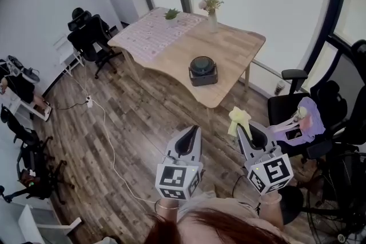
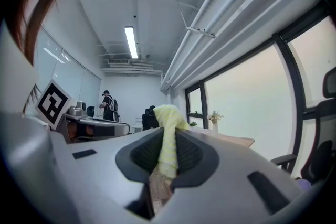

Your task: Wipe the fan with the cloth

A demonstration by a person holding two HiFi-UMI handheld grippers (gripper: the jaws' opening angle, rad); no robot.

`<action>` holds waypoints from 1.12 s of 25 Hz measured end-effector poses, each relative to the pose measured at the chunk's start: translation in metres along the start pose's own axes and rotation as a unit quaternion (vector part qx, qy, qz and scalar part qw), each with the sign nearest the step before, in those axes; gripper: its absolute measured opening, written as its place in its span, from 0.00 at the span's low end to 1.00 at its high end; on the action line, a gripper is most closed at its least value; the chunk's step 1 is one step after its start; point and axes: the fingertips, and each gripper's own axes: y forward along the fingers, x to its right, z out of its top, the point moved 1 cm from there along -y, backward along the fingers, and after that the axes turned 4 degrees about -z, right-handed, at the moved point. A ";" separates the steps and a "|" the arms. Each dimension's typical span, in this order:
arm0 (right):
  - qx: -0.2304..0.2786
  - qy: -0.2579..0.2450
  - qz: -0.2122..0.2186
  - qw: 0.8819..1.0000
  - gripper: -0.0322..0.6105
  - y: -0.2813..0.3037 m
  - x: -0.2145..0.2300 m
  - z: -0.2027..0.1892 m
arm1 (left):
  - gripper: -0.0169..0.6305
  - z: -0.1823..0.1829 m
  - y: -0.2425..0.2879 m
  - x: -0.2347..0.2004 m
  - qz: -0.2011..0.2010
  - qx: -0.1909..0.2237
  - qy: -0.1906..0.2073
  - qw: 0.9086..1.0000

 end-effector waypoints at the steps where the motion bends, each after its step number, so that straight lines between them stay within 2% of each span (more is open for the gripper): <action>1: -0.001 -0.002 -0.003 1.000 0.13 0.006 -0.002 0.001 | 0.05 0.001 0.002 -0.006 -0.004 0.000 0.000 1.000; 12: -0.020 -0.014 -0.029 0.999 0.13 0.055 -0.018 -0.005 | 0.05 0.004 0.021 -0.055 -0.046 0.005 -0.016 0.999; 21: -0.049 -0.015 -0.027 0.998 0.13 0.097 -0.013 -0.015 | 0.05 -0.001 0.036 -0.085 -0.049 -0.001 -0.038 0.998; 28: -0.051 -0.017 -0.017 0.998 0.13 0.135 0.001 -0.017 | 0.05 0.000 0.065 -0.108 -0.046 0.001 -0.045 0.998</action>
